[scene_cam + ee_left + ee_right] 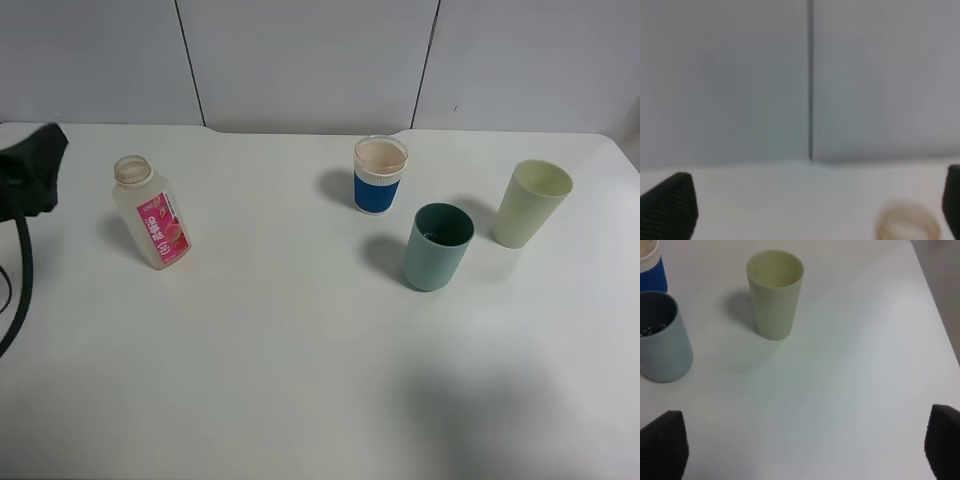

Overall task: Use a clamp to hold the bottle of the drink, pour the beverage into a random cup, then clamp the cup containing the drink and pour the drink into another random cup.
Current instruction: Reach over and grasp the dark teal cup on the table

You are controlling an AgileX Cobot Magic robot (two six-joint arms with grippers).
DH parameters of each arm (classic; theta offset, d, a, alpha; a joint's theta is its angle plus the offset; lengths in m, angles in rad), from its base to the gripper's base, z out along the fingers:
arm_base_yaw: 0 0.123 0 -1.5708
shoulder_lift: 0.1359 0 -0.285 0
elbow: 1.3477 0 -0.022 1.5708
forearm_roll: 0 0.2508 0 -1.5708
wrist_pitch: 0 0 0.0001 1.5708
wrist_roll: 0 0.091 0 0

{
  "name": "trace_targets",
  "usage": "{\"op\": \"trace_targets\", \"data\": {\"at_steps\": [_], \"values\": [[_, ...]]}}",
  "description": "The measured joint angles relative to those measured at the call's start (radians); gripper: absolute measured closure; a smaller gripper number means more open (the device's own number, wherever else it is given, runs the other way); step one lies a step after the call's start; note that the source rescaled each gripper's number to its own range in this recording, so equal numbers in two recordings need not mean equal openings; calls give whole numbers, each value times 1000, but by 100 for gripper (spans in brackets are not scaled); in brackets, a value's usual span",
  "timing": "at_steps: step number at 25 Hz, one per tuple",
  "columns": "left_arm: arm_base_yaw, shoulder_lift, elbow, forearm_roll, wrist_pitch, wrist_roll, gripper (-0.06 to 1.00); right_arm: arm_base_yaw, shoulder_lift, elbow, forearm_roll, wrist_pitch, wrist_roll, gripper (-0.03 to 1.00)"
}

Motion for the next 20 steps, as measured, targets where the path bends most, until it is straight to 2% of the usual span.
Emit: {"op": "trace_targets", "data": {"at_steps": [5,7,9,11,15,18,20], "values": [[0,-119,-70,-20,22,0,-5,0,0,0,0,0,0,16],[0,-156,-121,-20,89,0,-5,0,0,0,0,0,0,16],[0,-199,-179,-19,199,0,-5,0,0,0,0,0,0,16],[0,-246,-232,-11,367,0,-5,0,0,0,0,0,0,16],[0,-374,-352,35,767,12,-6,0,0,0,0,0,0,16],[0,-477,-423,66,1003,16,-6,0,0,0,0,0,0,16],[0,-555,-456,87,1116,17,-6,0,0,0,0,0,0,16]]}}
